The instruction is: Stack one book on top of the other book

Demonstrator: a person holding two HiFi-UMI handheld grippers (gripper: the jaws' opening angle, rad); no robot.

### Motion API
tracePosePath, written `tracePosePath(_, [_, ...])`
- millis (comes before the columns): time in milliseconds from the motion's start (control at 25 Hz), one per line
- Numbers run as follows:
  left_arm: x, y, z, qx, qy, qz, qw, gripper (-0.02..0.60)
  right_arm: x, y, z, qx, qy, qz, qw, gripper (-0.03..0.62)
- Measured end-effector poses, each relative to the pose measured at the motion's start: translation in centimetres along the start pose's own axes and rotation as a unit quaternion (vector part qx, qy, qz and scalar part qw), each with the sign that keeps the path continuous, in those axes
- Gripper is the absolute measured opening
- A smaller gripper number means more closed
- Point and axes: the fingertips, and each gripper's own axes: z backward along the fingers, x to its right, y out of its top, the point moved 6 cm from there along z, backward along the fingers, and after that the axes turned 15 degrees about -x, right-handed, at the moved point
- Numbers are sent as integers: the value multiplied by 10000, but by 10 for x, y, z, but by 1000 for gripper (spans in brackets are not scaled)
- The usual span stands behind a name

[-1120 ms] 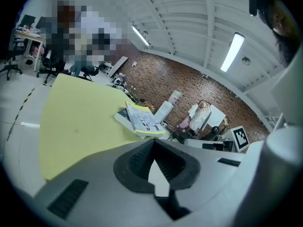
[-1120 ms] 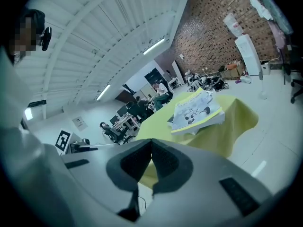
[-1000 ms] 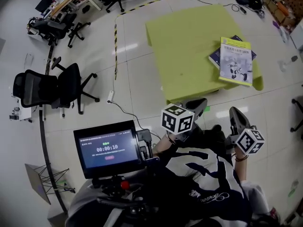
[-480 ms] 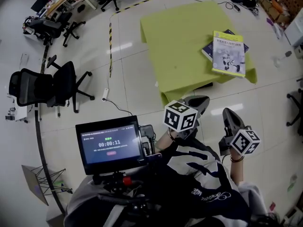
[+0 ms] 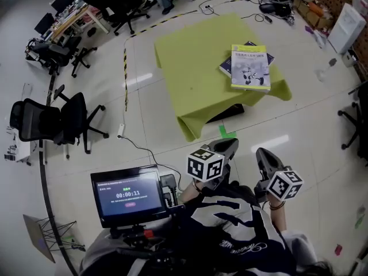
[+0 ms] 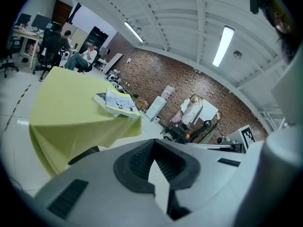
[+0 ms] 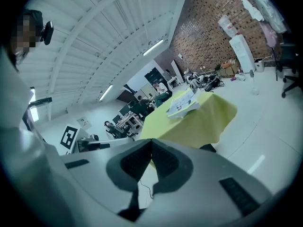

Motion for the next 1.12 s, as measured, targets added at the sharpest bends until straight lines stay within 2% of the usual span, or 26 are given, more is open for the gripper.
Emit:
tracePosePath(240, [33,-49,15,34,239,172,9996,5,-5,-37,26,-188,207,79,9996,-3])
tracePosePath(440, [48,-72,30,147,472,269,9984,5,-16,-58,34,-351,460,206,9981,-2])
tracePosePath(640, [60,-76,41,241,614,172,9977,5,-26,-63,41,-301,586,295,9974,-2])
tracePosePath(1120, [61,-63,48,166,559,-206,9981,5,-37,-53,50,92,360,201,9991,-2])
